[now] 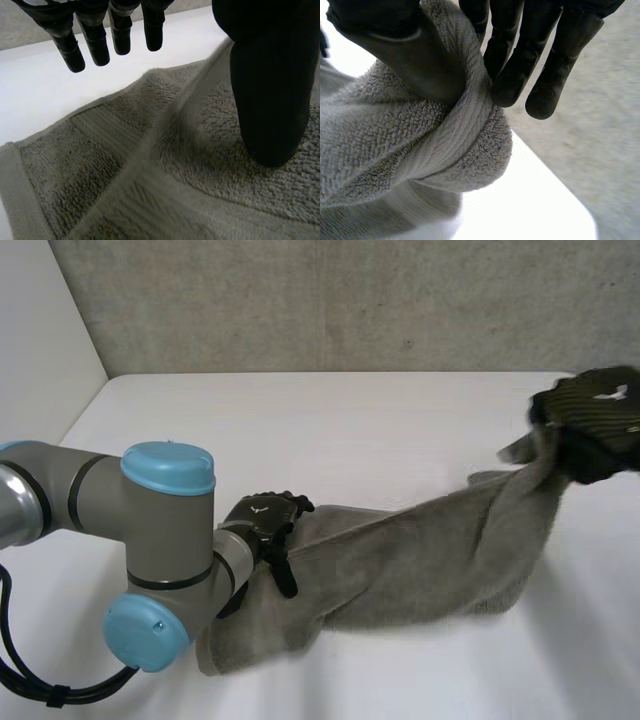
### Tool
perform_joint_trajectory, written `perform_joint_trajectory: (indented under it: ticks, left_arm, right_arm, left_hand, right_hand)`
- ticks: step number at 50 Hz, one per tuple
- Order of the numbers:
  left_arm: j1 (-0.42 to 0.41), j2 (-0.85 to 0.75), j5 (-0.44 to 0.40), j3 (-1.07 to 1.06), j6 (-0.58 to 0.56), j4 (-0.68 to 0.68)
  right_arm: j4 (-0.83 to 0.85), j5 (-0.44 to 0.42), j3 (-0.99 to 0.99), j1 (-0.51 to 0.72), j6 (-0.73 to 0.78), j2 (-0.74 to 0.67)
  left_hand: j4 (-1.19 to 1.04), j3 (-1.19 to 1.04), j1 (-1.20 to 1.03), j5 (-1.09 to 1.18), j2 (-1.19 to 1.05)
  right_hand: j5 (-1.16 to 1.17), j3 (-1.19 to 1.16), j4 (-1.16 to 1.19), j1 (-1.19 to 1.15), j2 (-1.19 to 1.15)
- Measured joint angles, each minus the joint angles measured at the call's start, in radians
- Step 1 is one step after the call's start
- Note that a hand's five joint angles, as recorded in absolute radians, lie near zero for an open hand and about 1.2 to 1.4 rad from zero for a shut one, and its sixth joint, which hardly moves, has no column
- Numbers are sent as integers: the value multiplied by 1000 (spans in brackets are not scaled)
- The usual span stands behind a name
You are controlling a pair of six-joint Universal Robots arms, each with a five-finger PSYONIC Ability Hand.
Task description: Fold the towel.
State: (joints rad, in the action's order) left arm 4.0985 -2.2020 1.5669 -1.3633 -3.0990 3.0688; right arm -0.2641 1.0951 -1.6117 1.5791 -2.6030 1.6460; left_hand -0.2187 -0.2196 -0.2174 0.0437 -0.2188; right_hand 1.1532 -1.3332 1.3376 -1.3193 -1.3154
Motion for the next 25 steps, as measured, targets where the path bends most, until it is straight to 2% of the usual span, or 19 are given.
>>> perform_joint_trajectory:
  ticks: [2, 4, 6, 7, 8, 10, 13, 16, 21, 25]
  left_arm:
    - [0, 0, 1, -2, -1, -1]
    - [-1, 1, 1, -4, -1, -3]
    - [-4, 4, 2, -7, -1, -5]
    - [-5, 5, 2, -8, -1, -6]
    - [-9, 6, 2, -10, -2, -7]
    - [-14, 9, 2, -14, -3, -8]
    - [-25, 12, 2, -22, -6, -9]
    - [-38, 13, 3, -33, -8, -9]
    - [-52, 15, 5, -61, -11, -5]
    - [-54, 18, 11, -81, -12, -1]
  right_arm:
    - [-14, -39, -19, -64, 12, 29]
    - [-35, -73, -40, -120, 37, 47]
    - [-84, -116, -81, -208, 110, 60]
    - [-96, -124, -90, -226, 130, 61]
    - [-125, -138, -111, -260, 182, 61]
    - [-164, -152, -136, -297, 260, 55]
    - [-217, -162, -159, -330, 364, 36]
    - [-243, -161, -150, -331, 390, 15]
    - [-239, -162, -92, -303, 294, -16]
    - [-212, -161, -54, -270, 219, -48]
  left_hand:
    - [0, 0, 0, 0, 0]
    - [-1, 0, -1, 1, -1]
    - [-4, -4, -5, 4, -5]
    - [-6, -6, -7, 5, -8]
    - [-18, -20, -22, 20, -21]
    - [-36, -35, -42, 39, -43]
    - [-136, -136, -138, 139, -137]
    - [-262, -261, -262, 254, -262]
    - [-590, -588, -584, 590, -590]
    - [-686, -684, -671, 683, -685]
  right_hand:
    - [-2, 6, 1, 6, 6]
    - [-208, 198, -197, 191, 196]
    - [-628, 607, -604, 625, 640]
    - [-715, 688, -686, 686, 701]
    - [-932, 896, -891, 907, 925]
    - [-1079, 1052, -1050, 1041, 1043]
    - [-1093, 1087, -1077, 1076, 1066]
    - [-1093, 1087, -1077, 1081, 1066]
    - [-1093, 1087, -1077, 1085, 1066]
    - [-1093, 1087, -1077, 1085, 1066]
